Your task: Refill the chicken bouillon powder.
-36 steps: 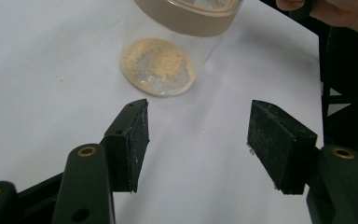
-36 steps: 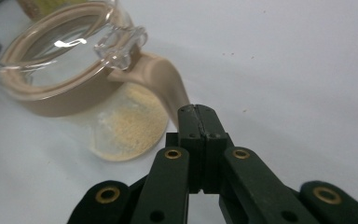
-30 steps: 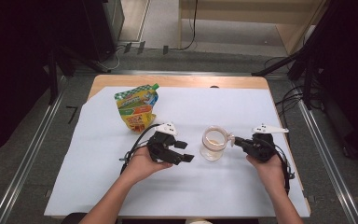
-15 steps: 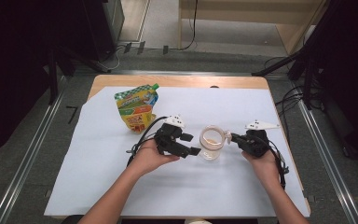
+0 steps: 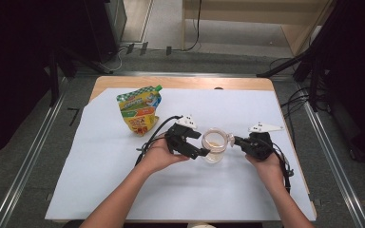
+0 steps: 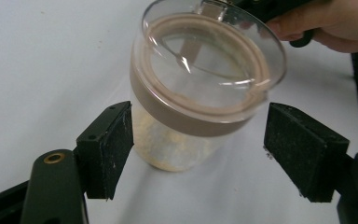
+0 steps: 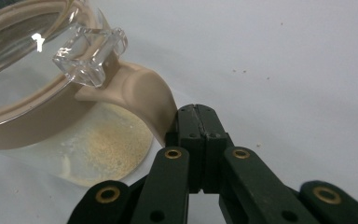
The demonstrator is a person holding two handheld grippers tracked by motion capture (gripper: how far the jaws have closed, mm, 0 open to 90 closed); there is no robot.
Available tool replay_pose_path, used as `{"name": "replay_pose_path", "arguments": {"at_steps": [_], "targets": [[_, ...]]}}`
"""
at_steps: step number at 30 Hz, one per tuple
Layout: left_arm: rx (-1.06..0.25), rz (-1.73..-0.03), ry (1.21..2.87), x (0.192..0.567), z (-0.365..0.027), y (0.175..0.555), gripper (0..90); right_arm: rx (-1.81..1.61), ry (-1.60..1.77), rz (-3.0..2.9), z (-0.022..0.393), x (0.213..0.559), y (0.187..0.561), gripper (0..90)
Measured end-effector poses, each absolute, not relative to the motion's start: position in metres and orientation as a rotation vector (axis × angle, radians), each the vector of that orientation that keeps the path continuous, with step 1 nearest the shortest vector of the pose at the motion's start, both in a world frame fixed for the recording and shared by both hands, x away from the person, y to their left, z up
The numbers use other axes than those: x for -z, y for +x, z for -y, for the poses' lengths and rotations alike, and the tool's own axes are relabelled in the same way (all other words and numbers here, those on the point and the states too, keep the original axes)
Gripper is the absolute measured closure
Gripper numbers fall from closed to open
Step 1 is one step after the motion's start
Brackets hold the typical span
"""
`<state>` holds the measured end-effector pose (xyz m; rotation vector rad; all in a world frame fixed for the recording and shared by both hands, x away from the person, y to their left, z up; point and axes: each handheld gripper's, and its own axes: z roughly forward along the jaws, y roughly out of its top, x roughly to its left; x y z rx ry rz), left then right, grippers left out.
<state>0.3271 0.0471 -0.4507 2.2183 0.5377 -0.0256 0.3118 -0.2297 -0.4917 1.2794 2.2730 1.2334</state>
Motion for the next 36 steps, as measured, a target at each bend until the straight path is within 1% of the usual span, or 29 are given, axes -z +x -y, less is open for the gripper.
{"name": "replay_pose_path", "arguments": {"at_steps": [1,5,12,17,25,36], "targets": [[0.024,-0.527,2.215,0.451,-0.044,0.327,24.3,-1.236,1.281,-2.276,0.23,0.492,0.312,90.0],[-0.041,-0.49,2.233,0.451,-0.035,0.326,18.1,-1.236,1.293,-2.278,0.23,0.492,0.312,90.0],[-0.075,-0.42,2.21,0.455,-0.032,0.329,15.0,-1.236,1.301,-2.274,0.23,0.493,0.312,90.0],[-0.082,-0.411,2.202,0.455,-0.027,0.331,13.0,-1.234,1.305,-2.271,0.23,0.492,0.311,90.0],[-0.107,-0.388,2.223,0.45,-0.022,0.331,12.9,-1.233,1.316,-2.271,0.23,0.492,0.311,90.0],[-0.079,-0.391,2.213,0.443,-0.022,0.334,13.0,-1.245,1.324,-2.27,0.23,0.492,0.311,90.0]]}}
